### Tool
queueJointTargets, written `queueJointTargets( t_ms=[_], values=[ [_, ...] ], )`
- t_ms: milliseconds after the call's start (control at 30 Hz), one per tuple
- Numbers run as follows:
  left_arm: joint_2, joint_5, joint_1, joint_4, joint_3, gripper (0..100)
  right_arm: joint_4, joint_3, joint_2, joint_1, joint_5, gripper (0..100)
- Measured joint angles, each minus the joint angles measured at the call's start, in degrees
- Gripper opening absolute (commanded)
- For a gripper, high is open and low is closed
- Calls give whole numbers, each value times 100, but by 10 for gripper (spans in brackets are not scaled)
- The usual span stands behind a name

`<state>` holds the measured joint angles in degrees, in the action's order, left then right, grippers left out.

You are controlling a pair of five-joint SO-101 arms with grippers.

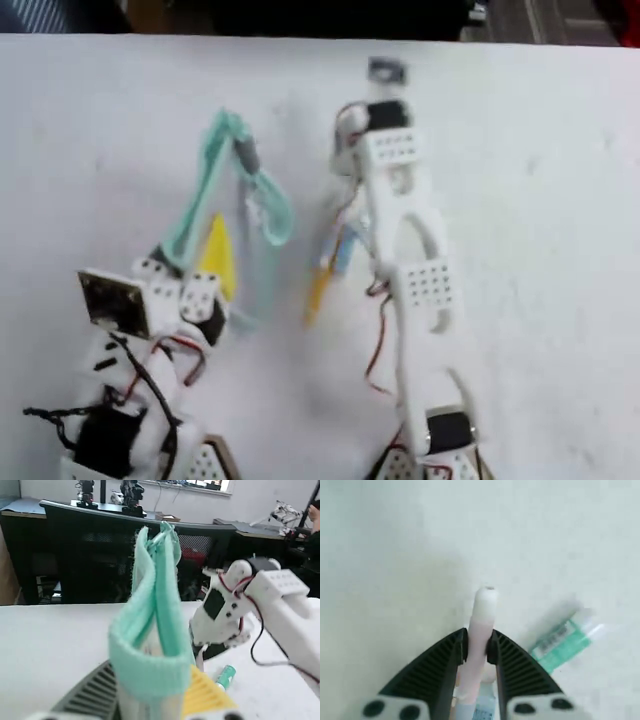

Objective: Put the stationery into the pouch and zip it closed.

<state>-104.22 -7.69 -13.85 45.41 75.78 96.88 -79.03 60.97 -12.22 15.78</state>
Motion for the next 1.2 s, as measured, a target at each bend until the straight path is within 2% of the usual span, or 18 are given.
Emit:
queueJointTargets(
  t_ms=[100, 233, 367, 633, 800, 900, 1033, 1200],
  values=[
    [0, 229, -378, 176, 0, 23, 18, -35, -721, 158, -343, 16],
    [0, 501, -870, 316, 0, 23, 35, -35, -2119, 114, -1160, 16],
    [0, 589, -1055, 378, 0, 23, 35, -44, -3745, 141, -1741, 16],
    [0, 615, -1064, 378, 0, 23, 44, -53, -6110, 123, -1881, 15],
    [0, 615, -1064, 378, 0, 23, 53, 993, -7262, 105, -1881, 15],
    [0, 615, -1064, 378, 0, 23, 53, 1978, -7974, -202, -1881, 15],
    [0, 615, -1064, 378, 0, 23, 53, 3059, -8879, -1029, -1899, 16],
    [0, 615, -1064, 378, 0, 28, -70, 3508, -9415, -1670, -1899, 16]
  ],
)
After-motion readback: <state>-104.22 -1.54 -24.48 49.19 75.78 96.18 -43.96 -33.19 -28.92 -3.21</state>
